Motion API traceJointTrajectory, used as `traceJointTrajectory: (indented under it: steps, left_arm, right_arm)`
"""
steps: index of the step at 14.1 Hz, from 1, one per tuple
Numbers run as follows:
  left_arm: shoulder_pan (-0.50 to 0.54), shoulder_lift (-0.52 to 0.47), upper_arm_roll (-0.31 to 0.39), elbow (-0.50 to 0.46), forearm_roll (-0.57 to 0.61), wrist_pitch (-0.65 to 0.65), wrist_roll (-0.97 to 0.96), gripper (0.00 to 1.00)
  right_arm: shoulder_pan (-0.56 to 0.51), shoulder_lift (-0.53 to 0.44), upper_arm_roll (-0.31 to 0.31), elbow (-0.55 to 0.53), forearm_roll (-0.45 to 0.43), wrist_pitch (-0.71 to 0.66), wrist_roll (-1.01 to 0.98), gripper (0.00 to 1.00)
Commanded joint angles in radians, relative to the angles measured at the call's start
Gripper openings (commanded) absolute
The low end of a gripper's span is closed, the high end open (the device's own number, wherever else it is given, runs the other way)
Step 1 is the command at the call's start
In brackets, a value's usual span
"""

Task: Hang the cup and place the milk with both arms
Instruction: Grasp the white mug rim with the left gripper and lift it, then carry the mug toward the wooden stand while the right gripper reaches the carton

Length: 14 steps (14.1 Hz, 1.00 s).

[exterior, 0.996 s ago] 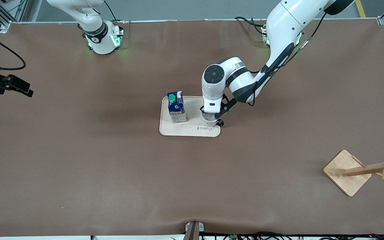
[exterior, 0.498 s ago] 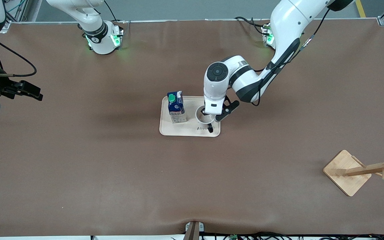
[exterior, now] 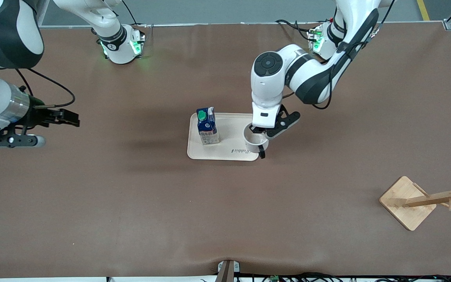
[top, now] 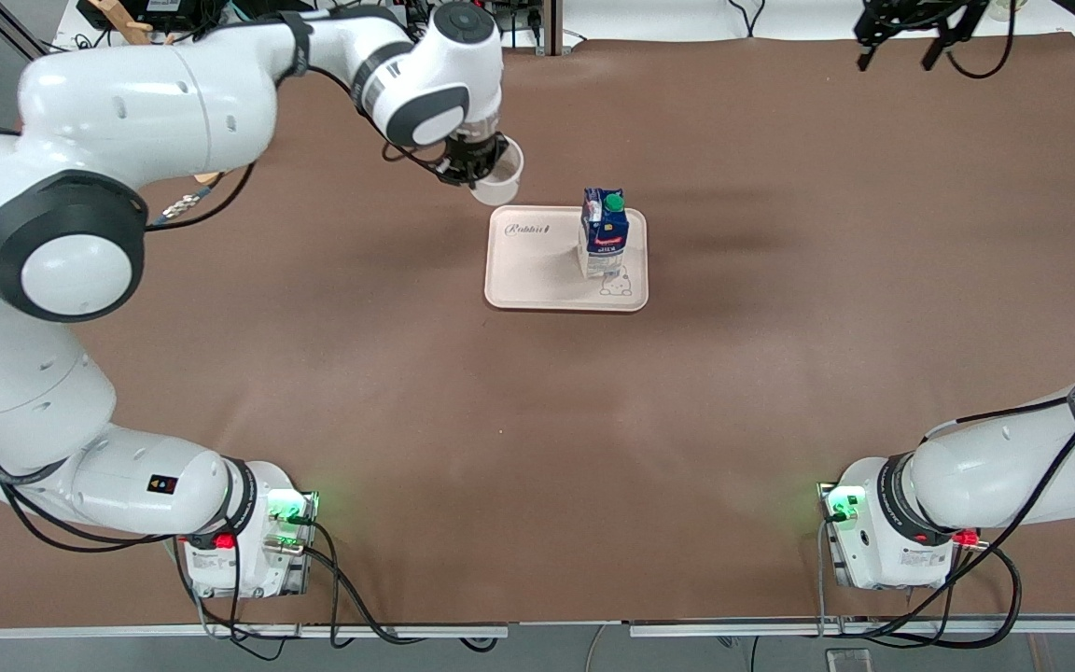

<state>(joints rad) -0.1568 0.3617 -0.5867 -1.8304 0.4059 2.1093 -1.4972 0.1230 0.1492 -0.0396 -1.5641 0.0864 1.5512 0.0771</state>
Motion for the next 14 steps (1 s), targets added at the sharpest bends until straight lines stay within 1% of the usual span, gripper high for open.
traceJointTrajectory:
  steps: [1,3,5,7,9,12,14]
  left_arm:
    - [0.064,-0.076,-0.013,0.003,-0.064,-0.064,0.162,0.00]
    - [0.115,-0.118,-0.013,0.022,-0.123,-0.109,0.285,0.00]
    - [0.166,-0.150,-0.013,0.045,-0.159,-0.187,0.417,0.00]
    - [0.225,-0.188,-0.013,0.066,-0.206,-0.250,0.556,0.00]
    - [0.296,-0.216,-0.012,0.085,-0.251,-0.307,0.685,0.00]
    - [0.384,-0.248,-0.012,0.092,-0.260,-0.359,0.845,0.00]
    - [0.449,-0.271,-0.010,0.092,-0.280,-0.368,0.969,0.00]
  right_arm:
    - [0.001,0.009,-0.002,0.022,0.102,-0.013,0.009,1.00]
    - [0.018,0.012,0.000,0.021,0.136,-0.014,0.010,1.00]
    - [0.069,0.013,0.000,0.022,0.145,0.009,0.009,1.00]
    - [0.156,0.015,-0.002,0.015,0.138,0.079,0.007,1.00]
    - [0.255,0.038,-0.003,0.016,0.115,0.151,0.016,1.00]
    - [0.358,0.098,-0.002,0.018,0.113,0.202,0.191,1.00]
    - [0.429,0.145,-0.002,0.019,0.108,0.249,0.263,1.00]
